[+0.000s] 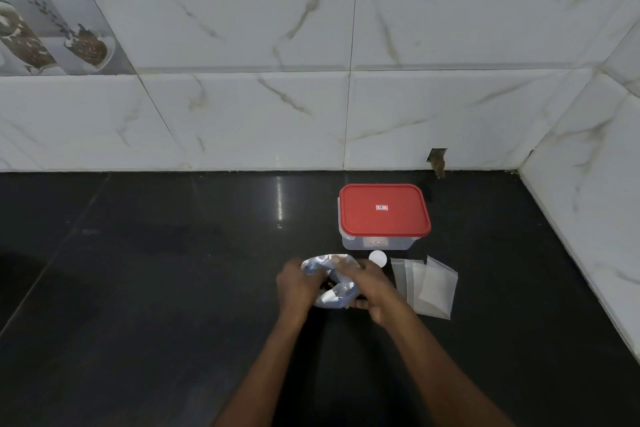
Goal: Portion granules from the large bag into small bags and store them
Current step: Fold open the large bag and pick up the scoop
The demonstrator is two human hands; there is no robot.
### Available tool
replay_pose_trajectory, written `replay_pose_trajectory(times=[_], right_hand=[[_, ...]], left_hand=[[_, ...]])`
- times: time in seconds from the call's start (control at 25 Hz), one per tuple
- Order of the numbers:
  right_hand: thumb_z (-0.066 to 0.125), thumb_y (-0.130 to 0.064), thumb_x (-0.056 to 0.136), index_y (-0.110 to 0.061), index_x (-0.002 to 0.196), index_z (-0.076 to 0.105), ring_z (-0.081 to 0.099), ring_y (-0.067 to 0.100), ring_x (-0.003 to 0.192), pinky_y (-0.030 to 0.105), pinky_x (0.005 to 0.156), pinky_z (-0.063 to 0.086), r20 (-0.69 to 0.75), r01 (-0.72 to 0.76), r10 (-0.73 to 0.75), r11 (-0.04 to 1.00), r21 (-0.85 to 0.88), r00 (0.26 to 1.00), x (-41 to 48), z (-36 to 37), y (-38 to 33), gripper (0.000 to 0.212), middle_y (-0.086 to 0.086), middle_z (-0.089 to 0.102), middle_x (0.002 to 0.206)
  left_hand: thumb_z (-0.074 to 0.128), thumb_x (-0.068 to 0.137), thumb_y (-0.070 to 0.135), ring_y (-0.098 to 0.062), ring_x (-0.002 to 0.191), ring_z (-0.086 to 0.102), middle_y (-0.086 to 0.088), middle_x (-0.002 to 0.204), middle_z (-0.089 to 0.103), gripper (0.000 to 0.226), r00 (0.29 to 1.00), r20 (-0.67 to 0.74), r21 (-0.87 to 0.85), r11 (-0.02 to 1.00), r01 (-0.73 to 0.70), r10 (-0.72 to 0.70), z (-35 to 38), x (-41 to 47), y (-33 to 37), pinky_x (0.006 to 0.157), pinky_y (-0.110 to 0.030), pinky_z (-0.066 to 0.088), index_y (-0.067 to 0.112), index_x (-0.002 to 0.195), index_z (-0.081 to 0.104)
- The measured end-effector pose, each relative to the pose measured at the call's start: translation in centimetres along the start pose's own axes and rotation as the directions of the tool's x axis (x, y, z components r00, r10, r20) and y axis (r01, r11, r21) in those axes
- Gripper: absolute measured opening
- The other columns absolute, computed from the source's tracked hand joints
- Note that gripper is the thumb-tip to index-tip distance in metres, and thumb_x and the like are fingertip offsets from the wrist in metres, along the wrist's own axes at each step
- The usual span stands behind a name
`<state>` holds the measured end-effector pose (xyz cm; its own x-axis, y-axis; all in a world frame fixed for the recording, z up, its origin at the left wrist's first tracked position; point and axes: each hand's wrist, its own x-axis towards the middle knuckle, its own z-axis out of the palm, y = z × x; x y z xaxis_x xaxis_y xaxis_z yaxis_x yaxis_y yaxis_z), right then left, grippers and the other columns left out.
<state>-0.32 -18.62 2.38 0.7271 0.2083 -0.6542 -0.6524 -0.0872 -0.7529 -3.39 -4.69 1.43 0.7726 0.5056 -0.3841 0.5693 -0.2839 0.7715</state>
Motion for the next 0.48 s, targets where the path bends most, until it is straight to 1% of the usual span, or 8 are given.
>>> replay_pose_trajectory(times=[0.08,0.16,0.24,0.32,0.36,0.4,0.44,0.48], right_hand=[[0.076,-0.027,0.081,-0.012,0.124,0.054,0.069,0.020,0.096,0.029,0.070,0.055,-0.141,0.122,-0.170,0.946,-0.299,0.975,-0.2,0.8,-0.2,0.050,0.004,0.067,0.113],[0.067,-0.016,0.086,-0.013,0.126,0.051,0.063,0.024,0.102,0.029,0.073,0.050,-0.277,0.059,-0.305,0.762,-0.645,0.911,-0.2,0.3,-0.9,0.043,0.008,0.055,0.124],[0.063,-0.011,0.089,-0.013,0.122,0.055,0.061,0.025,0.102,0.029,0.078,0.048,-0.273,0.002,-0.362,0.605,-0.797,0.891,-0.3,-0.5,-1.3,0.034,0.011,0.045,0.130],[0.058,-0.011,0.092,-0.013,0.119,0.056,0.062,0.024,0.100,0.030,0.083,0.051,-0.191,0.028,-0.430,0.452,-0.891,0.882,-0.4,-0.7,-1.1,0.027,0.011,0.049,0.128],[0.055,-0.013,0.094,-0.013,0.119,0.055,0.062,0.022,0.100,0.030,0.083,0.052,-0.134,0.061,-0.460,0.385,-0.921,0.878,-0.4,-0.6,-0.9,0.026,0.009,0.055,0.123],[0.054,-0.016,0.094,-0.014,0.119,0.053,0.062,0.021,0.100,0.029,0.080,0.051,-0.091,0.098,-0.481,0.355,-0.930,0.872,-0.5,-0.5,-0.7,0.025,0.007,0.059,0.118],[0.052,-0.018,0.095,-0.016,0.118,0.051,0.062,0.020,0.098,0.027,0.075,0.049,-0.079,0.122,-0.486,0.367,-0.922,0.871,-0.5,-0.5,-0.7,0.024,0.005,0.061,0.112],[0.049,-0.020,0.096,-0.017,0.116,0.049,0.061,0.018,0.094,0.024,0.071,0.048,-0.087,0.129,-0.476,0.404,-0.906,0.875,-0.5,-0.5,-0.6,0.020,0.003,0.062,0.106]], left_hand=[[0.068,0.086,0.030,-0.033,0.094,0.071,-0.014,0.101,0.075,0.029,0.999,-0.019,0.193,0.981,-0.025,0.030,0.2,0.1,0.2,0.075,-0.035,0.055,0.008,0.103,0.071],[0.063,0.088,0.025,-0.036,0.097,0.070,-0.015,0.104,0.074,0.024,0.996,-0.066,0.322,0.946,-0.030,0.054,-0.4,0.5,0.0,0.077,-0.036,0.054,0.009,0.105,0.071],[0.059,0.088,0.018,-0.036,0.096,0.069,-0.016,0.103,0.073,0.020,0.995,-0.071,0.375,0.926,-0.037,0.068,-1.0,0.9,-0.2,0.076,-0.037,0.054,0.009,0.101,0.070],[0.062,0.088,0.015,-0.033,0.092,0.069,-0.017,0.103,0.072,0.018,0.999,-0.031,0.325,0.945,-0.020,0.031,-1.1,0.8,0.1,0.067,-0.031,0.051,0.005,0.100,0.069],[0.069,0.085,0.015,-0.029,0.086,0.069,-0.017,0.102,0.072,0.020,1.000,0.023,0.240,0.971,0.013,-0.019,-1.1,0.7,0.4,0.060,-0.027,0.049,0.003,0.101,0.068],[0.078,0.080,0.014,-0.025,0.081,0.069,-0.016,0.100,0.071,0.029,0.995,0.080,0.134,0.990,0.051,-0.062,-1.1,0.6,0.6,0.053,-0.025,0.049,0.002,0.102,0.065],[0.084,0.074,0.011,-0.022,0.080,0.068,-0.014,0.099,0.069,0.038,0.989,0.116,0.028,0.996,0.086,-0.089,-1.1,0.4,0.6,0.049,-0.025,0.050,0.001,0.102,0.061],[0.086,0.071,0.007,-0.021,0.079,0.066,-0.012,0.097,0.066,0.041,0.991,0.101,-0.053,0.994,0.096,-0.090,-1.1,0.2,0.5,0.050,-0.026,0.051,0.002,0.101,0.058]])
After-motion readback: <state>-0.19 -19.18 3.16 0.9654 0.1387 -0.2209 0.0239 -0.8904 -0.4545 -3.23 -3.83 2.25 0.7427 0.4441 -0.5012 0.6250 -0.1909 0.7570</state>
